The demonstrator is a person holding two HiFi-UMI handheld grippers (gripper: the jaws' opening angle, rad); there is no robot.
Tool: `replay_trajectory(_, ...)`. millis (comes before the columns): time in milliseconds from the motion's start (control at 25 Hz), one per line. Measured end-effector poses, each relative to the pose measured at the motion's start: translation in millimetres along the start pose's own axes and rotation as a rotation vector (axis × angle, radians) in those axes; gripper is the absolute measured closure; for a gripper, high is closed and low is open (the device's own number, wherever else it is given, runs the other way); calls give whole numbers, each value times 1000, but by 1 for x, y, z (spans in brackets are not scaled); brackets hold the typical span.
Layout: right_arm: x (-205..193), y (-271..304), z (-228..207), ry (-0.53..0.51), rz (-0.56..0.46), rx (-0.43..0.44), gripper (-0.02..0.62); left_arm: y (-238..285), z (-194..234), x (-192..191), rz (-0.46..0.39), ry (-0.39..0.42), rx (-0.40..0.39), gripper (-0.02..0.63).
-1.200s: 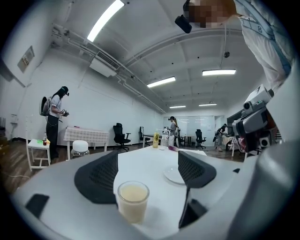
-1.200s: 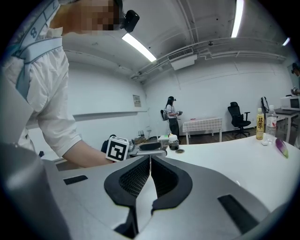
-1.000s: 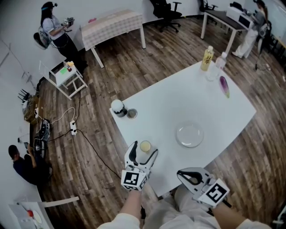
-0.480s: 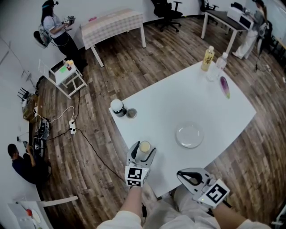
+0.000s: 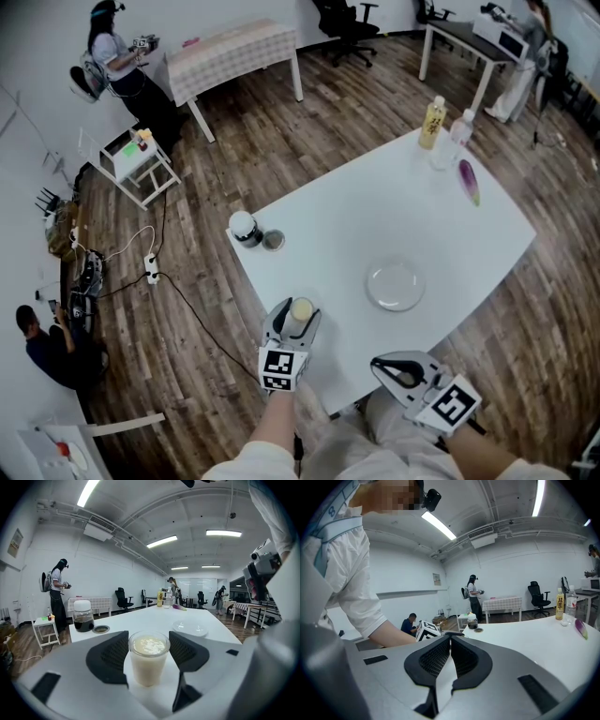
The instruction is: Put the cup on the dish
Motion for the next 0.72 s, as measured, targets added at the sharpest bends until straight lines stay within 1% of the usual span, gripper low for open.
replay_trajectory(280, -1, -2, -1, 2, 2, -9, 561, 0, 0, 0, 16, 8, -6, 345)
replay_trajectory(560, -1, -5, -5, -1, 3, -20, 561, 6, -10, 7, 28, 29, -55, 345)
replay_trajectory(720, -1, -6, -8, -2, -1, -29, 561, 12, -19, 16, 13, 43, -89, 345)
Point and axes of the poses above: the fingertips, and each gripper's own axes: y forward along the fingers, z to its left, x out of its top, the point moved 9 cm from there along -y, backward along the fingers, and after that the axes turned 1 degree about z, right-handed, at the moved point
